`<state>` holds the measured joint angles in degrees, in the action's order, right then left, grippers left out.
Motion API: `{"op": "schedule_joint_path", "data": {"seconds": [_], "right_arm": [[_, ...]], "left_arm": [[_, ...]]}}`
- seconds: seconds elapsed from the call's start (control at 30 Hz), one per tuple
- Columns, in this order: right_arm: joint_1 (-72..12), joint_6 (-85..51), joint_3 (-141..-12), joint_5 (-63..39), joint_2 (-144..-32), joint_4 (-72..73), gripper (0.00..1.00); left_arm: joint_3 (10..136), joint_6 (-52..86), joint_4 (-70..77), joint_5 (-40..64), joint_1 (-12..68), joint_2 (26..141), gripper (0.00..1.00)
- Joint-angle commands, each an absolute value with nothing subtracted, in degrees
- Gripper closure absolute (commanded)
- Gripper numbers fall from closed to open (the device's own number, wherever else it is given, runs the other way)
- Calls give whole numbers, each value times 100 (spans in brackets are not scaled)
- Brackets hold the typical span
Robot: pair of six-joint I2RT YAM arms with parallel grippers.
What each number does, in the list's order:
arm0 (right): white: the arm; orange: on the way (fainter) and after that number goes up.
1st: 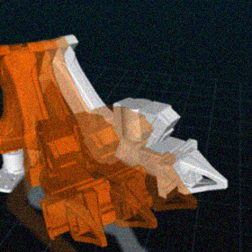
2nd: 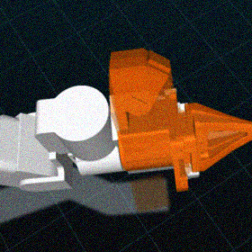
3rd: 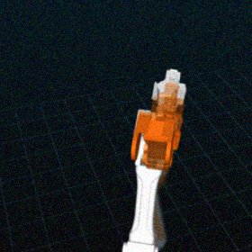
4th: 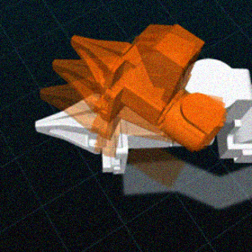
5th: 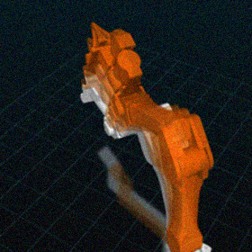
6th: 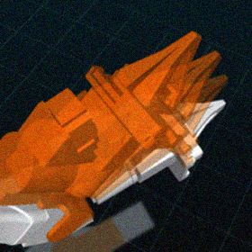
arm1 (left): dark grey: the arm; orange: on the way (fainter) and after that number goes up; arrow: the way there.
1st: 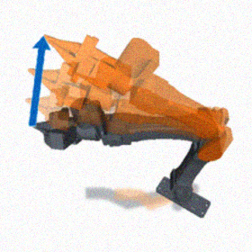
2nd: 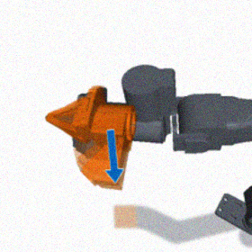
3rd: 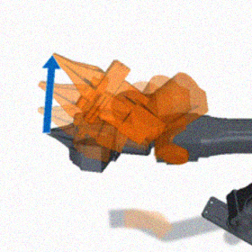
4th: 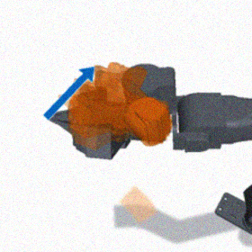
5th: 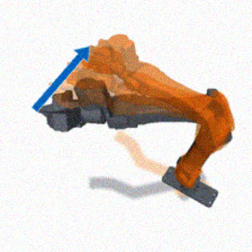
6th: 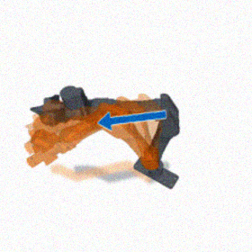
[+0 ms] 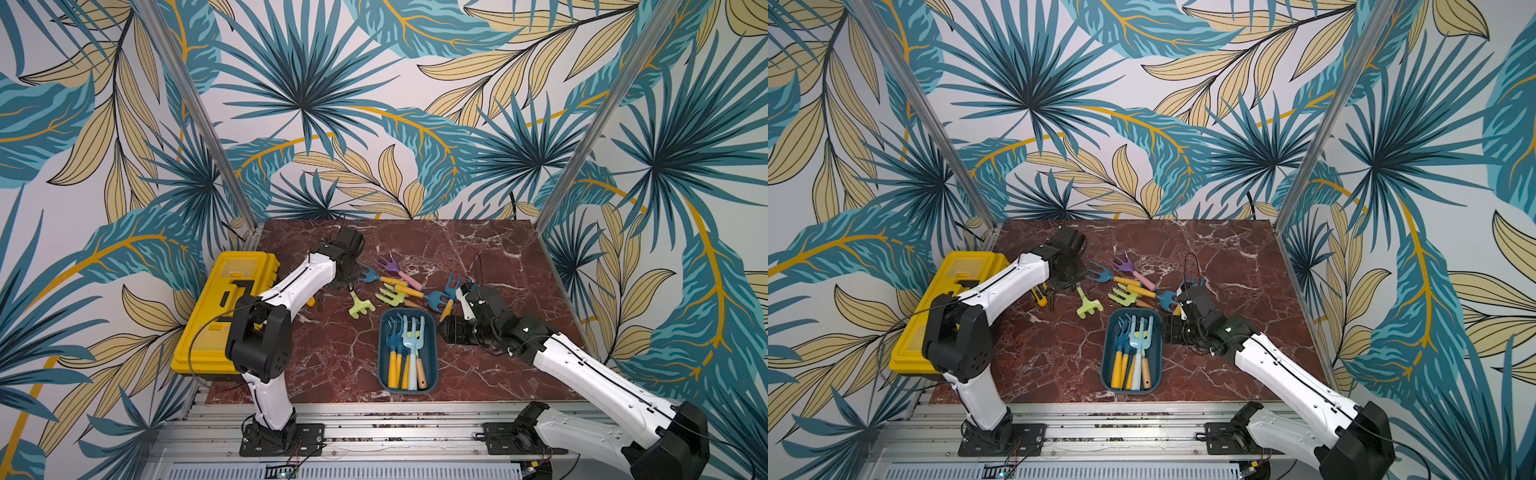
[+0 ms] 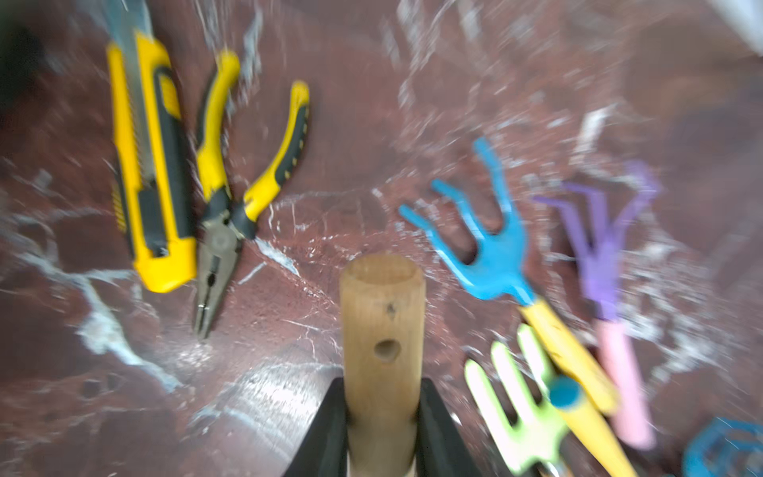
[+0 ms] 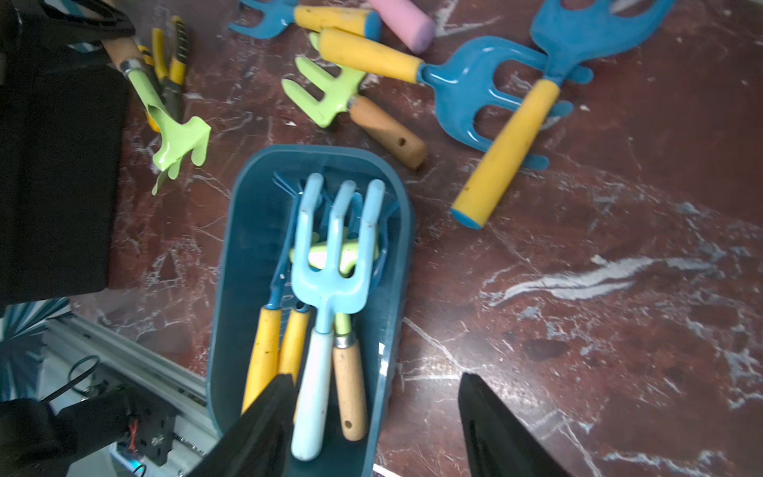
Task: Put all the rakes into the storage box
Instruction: Pick up the rake at the center of the board, then place the rake in the storage box.
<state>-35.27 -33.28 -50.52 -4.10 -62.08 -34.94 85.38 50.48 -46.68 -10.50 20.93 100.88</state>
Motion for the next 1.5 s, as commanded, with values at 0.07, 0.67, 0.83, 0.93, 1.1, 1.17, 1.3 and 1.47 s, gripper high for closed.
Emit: {"op": "schedule_joint_path", "data": {"seconds": [0.07, 0.67, 0.83, 0.93, 1.1, 1.17, 1.3, 1.47], "right_arm": [[-3512, -2781, -5540, -954, -6315, -3274, 33], [-3510, -3080, -6236, -3093, -7646, -562, 49], [-3507, -3177, -6449, -3117, -8028, -483, 51], [-3508, -3260, -6627, -3207, -8296, -560, 57], [-3511, -3273, -6736, -3123, -8557, -678, 59], [-3507, -3273, -6779, -3093, -8641, -735, 60], [-3507, -3301, -6868, -3082, -8758, -795, 71], [-3498, -3514, -6904, -3373, -8721, -896, 100]], "left_arm": [[8228, 3759, -4223, 438, 2109, 9218, 91], [5816, 5322, 291, 3719, 2365, 7917, 91], [5352, 5952, 1132, 3719, 2429, 7689, 91], [5259, 5991, 1186, 3668, 2466, 7591, 91], [5123, 6106, 1376, 3711, 2521, 7572, 91], [5068, 6132, 1418, 3696, 2531, 7577, 91], [5009, 6113, 1438, 3692, 2533, 7567, 91], [5043, 5708, 1100, 3591, 2539, 7550, 73]]}}
